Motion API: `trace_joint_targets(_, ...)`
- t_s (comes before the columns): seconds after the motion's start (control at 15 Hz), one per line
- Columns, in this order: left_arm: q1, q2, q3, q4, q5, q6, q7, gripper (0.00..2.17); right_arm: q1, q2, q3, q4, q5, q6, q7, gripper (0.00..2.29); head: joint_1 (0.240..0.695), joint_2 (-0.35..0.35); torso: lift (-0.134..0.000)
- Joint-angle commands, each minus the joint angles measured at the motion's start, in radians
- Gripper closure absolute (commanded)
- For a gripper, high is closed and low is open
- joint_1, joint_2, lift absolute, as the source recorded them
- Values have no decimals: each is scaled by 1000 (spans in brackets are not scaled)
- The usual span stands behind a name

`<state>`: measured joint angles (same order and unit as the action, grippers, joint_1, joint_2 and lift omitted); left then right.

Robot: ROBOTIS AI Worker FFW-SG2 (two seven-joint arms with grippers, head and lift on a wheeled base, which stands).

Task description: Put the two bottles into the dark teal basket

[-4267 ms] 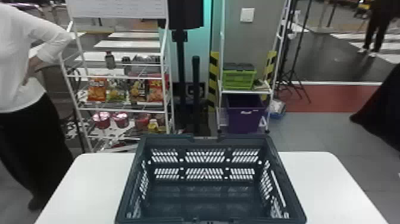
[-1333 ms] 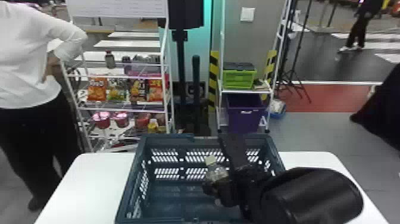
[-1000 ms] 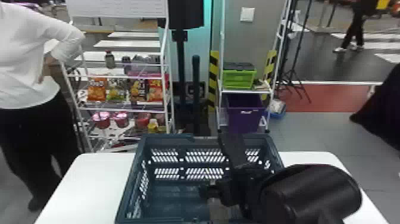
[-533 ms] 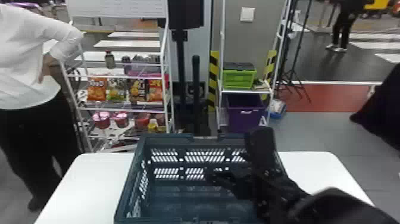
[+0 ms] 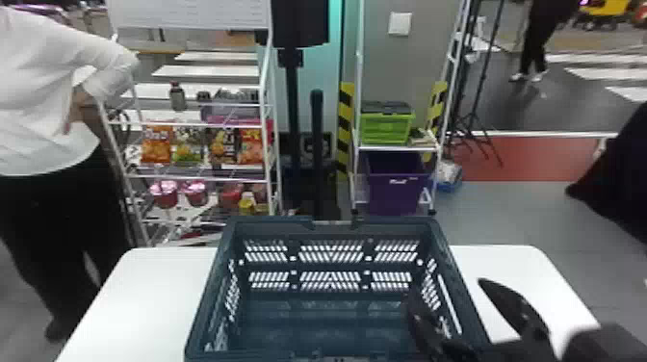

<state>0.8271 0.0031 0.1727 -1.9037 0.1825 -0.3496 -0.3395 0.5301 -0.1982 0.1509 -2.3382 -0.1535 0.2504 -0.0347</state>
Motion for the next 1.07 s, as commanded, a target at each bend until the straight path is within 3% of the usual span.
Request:
trace_joint_targets(0.0,6,-6,2,-15,0,5,2,2121,168,0,-22,2,-1,-230,-1,39,499,0,0)
trace_joint_targets(0.33,23,-6,5,-48,0,5,2,2121,424,33,-13,172,2,-720,-1,43,499,0,0)
trace_joint_targets(0.47,27,-6,8,-61,0,5,1,2121,478,37,-5,227,-3,-837,-1,43,499,0,0)
trace_joint_targets(0.8,37,-6,56,-161,-8,70,-1,2121,528,46,-4,342,-23,-981,15,39,499,0,0)
trace_joint_targets(1.0,-2,-6,111,-330,-14,297,-18,2121,542,49,-11,378,-32,-1052,27,39,499,0,0)
